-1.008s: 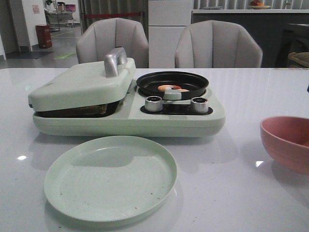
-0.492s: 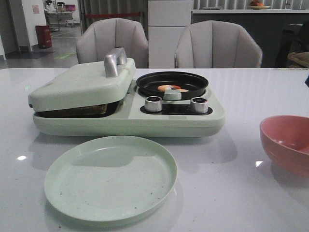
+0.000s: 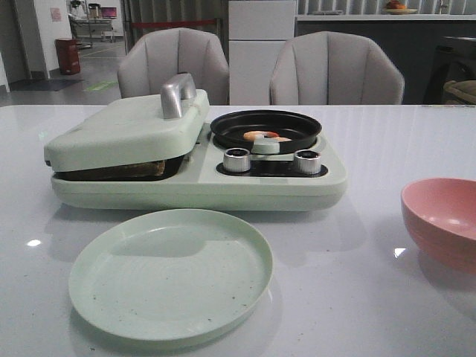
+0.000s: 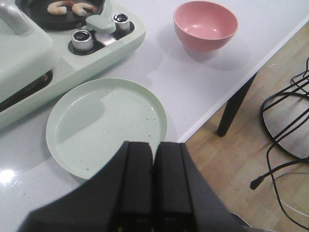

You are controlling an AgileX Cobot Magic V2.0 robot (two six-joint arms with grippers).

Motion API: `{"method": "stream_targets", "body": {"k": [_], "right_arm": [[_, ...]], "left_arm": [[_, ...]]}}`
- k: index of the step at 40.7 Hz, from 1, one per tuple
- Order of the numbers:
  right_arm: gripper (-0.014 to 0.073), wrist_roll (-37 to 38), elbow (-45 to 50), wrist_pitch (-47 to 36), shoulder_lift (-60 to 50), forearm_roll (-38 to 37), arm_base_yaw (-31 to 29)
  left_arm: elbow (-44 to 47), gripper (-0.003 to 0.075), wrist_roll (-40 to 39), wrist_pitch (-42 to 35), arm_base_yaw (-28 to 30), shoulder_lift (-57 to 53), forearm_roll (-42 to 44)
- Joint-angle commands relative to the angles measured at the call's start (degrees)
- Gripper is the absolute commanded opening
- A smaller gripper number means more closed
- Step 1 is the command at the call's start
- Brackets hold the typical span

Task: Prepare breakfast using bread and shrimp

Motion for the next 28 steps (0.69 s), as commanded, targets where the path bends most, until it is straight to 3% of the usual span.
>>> {"method": "stream_targets", "body": {"k": [1,23,28], "right_arm": [[0.0409,0.1,0.1,0.3,-5.1,-0.8,-0.1],[0.0407,3.1,6.3,4.7,-22.7,-2.1,-0.1],[0.0288,3.7,6.4,4.6,-23.7,-2.1,-0.1]], "left_arm": [[-1.8,0.0101,-0.3,-4.7,-0.4,0.0,-0.1],[-1.8,0.0101,-0.3,-5.1,-0.4,0.0,-0.1],[-1.8,0.0101,-0.3,-5.1,-0.4,0.0,-0.1]]}}
